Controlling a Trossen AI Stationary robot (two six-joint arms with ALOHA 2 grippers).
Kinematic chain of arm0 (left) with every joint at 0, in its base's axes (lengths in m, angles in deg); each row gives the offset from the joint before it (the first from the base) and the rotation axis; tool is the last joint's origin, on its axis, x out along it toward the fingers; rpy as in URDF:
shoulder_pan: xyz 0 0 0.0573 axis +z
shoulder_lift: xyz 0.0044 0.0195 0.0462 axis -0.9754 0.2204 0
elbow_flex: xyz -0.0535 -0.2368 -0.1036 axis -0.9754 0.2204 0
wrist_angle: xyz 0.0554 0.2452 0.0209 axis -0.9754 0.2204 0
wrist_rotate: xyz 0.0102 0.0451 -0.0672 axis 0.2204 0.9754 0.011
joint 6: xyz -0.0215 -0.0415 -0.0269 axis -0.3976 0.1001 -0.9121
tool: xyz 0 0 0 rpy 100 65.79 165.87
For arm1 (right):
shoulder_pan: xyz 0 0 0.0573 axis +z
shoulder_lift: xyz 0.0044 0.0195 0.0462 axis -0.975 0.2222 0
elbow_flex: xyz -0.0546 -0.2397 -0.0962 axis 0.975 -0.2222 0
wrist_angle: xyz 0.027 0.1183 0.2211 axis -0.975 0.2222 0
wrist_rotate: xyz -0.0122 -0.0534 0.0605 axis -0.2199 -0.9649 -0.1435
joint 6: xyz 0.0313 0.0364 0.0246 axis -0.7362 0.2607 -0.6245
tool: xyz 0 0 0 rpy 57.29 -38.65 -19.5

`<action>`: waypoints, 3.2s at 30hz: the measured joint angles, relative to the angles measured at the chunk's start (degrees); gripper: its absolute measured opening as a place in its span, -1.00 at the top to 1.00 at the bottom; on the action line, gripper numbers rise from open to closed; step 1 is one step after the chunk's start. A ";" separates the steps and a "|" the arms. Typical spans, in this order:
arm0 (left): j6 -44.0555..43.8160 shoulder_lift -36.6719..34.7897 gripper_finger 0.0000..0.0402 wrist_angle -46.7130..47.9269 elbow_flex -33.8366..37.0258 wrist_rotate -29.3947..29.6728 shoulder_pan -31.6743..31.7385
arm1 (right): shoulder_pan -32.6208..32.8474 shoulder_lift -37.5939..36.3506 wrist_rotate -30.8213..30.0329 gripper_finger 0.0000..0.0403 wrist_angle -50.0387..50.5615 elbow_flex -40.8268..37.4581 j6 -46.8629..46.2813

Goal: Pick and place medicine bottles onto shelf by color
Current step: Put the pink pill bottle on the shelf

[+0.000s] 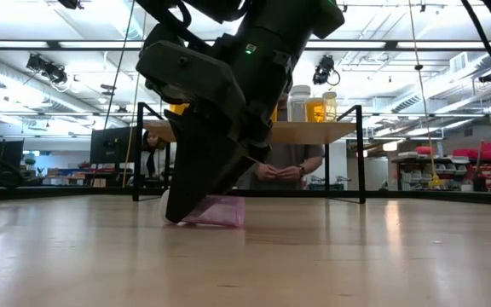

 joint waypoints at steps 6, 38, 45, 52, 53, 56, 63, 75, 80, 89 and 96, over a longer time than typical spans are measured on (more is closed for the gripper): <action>-0.02 0.00 -0.41 0.01 0.00 0.02 0.00 | -0.08 -0.22 0.98 0.36 0.77 0.23 -0.29; -0.17 0.02 -0.41 0.05 0.00 0.01 -0.02 | 0.99 -9.55 -29.91 0.36 -15.41 -3.91 8.39; -0.15 0.01 -0.41 0.05 0.00 0.01 -0.02 | 1.58 -9.46 -29.98 0.36 -31.68 -13.56 8.73; -0.09 0.02 -0.41 0.05 0.00 0.02 -0.02 | 2.43 -9.46 -31.46 0.36 -44.56 -17.99 12.19; -0.09 0.01 -0.41 0.05 0.00 0.02 -0.02 | 2.54 -9.46 -32.04 0.36 -46.89 -18.84 12.41; -0.07 0.02 -0.41 0.05 0.00 0.02 -0.02 | 2.74 -9.46 -32.77 0.36 -55.43 -22.68 13.77; -0.07 0.02 -0.41 0.05 0.00 0.00 -0.02 | 3.02 -9.46 -34.72 0.37 -78.13 -31.21 21.77; 0.76 0.02 -0.41 0.05 0.00 0.30 0.00 | 1.75 -9.46 -48.90 0.37 -98.82 -34.88 39.97; 3.84 0.02 -0.41 -0.02 0.00 4.00 0.02 | -0.37 -9.46 -54.66 0.36 -101.07 -34.88 42.09; 8.64 0.02 -0.41 -2.70 0.00 11.57 0.04 | -4.59 -9.46 -54.34 0.36 -103.38 -34.89 42.50; 8.81 0.00 -0.41 -3.64 0.00 11.58 0.04 | -5.28 -9.44 -52.05 0.36 -117.98 -39.95 46.03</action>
